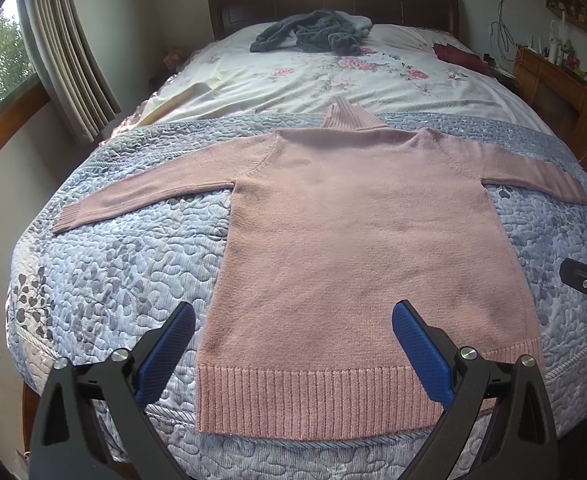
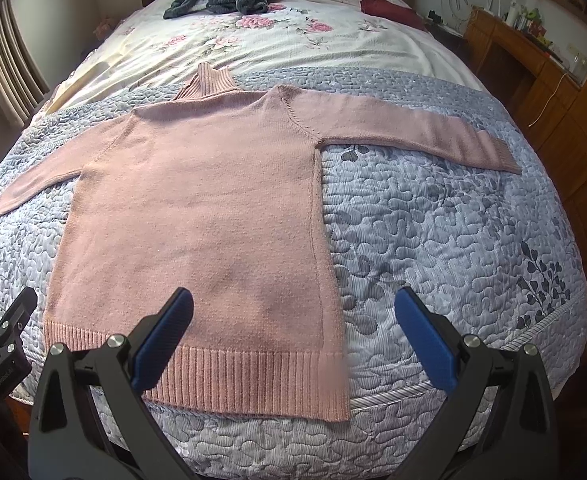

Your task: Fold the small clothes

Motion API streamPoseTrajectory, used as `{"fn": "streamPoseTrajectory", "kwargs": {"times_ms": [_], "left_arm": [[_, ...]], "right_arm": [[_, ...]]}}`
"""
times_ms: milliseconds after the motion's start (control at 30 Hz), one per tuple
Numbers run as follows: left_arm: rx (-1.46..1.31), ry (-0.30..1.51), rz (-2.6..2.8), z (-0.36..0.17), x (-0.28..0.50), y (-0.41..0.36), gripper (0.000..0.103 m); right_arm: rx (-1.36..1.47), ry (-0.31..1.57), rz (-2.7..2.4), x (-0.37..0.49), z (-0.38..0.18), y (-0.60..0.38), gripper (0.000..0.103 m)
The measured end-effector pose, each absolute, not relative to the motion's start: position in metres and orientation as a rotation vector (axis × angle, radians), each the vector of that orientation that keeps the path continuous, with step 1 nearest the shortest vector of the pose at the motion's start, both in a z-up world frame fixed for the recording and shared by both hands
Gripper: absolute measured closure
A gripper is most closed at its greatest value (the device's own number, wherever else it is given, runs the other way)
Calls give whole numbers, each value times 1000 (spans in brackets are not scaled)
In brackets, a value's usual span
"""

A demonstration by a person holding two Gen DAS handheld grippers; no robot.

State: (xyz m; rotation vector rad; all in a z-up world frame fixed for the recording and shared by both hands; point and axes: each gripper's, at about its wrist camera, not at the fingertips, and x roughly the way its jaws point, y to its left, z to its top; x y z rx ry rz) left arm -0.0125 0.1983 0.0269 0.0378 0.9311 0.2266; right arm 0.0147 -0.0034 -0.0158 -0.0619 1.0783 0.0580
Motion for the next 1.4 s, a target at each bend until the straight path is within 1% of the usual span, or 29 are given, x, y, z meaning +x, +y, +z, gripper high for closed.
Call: {"fn": "streamPoseTrajectory", "kwargs": {"times_ms": [400, 600, 700, 767, 867, 1000, 1233, 1400], "left_arm": [[57, 923, 227, 24, -13, 199, 4], [75, 882, 229, 25, -13, 196, 4], [57, 878, 235, 23, -6, 196, 4], [59, 879, 236, 20, 7, 194, 4], [17, 889, 208, 16, 34, 190, 4], [-33, 906, 150, 13, 85, 173, 4], [9, 898, 83, -6, 189, 104, 4], [7, 896, 37, -24, 243, 61, 4]], "right_arm": [[-62, 1079, 57, 16, -15, -6, 3], [-60, 1069, 58, 16, -16, -6, 3], [-43, 1017, 81, 20, -19, -13, 3], [-32, 1041, 86, 35, -26, -25, 3], [45, 1077, 61, 67, -35, -65, 3], [76, 1074, -50, 125, -43, -140, 3], [236, 1175, -308, 232, -82, -310, 3], [352, 1223, -372, 278, -116, -392, 4]]}}
